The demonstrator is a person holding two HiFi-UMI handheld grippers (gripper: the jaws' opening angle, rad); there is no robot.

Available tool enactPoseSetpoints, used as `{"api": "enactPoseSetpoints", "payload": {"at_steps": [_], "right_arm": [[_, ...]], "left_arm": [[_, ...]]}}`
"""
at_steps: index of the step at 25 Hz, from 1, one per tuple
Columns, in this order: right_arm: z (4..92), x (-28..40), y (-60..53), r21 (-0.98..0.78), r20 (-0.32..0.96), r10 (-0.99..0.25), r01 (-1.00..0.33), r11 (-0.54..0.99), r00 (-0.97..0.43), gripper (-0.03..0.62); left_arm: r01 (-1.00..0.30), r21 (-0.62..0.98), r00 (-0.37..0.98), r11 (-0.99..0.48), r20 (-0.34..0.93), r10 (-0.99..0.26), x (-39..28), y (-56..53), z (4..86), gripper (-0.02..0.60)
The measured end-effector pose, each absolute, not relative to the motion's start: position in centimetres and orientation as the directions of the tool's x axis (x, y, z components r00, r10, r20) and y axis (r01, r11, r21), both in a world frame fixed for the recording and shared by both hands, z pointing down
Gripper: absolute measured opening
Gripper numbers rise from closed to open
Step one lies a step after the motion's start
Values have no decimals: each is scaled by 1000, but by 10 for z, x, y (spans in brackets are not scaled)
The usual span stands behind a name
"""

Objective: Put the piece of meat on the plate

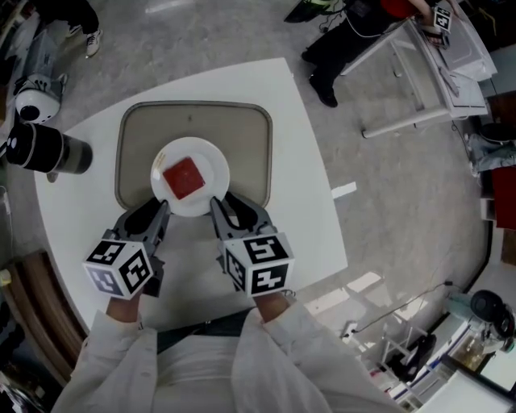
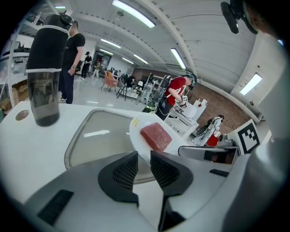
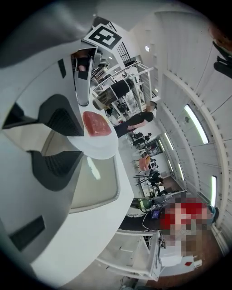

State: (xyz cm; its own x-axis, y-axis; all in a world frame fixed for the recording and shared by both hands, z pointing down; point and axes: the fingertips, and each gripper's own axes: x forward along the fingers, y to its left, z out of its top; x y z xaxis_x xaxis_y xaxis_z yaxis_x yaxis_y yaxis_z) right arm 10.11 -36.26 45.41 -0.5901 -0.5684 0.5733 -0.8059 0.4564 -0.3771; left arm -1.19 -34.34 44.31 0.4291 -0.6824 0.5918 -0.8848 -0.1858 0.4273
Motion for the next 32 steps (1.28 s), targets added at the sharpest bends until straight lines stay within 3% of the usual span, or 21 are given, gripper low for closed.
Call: {"api": "enactPoseSetpoints", "payload": {"at_steps": [32], "right_arm": [[502,82,-408,-368,704,-440,-816,446,-558,110]], "left_arm": [[-892,442,404,-94,688,-603,-27,-379,495,89]]}}
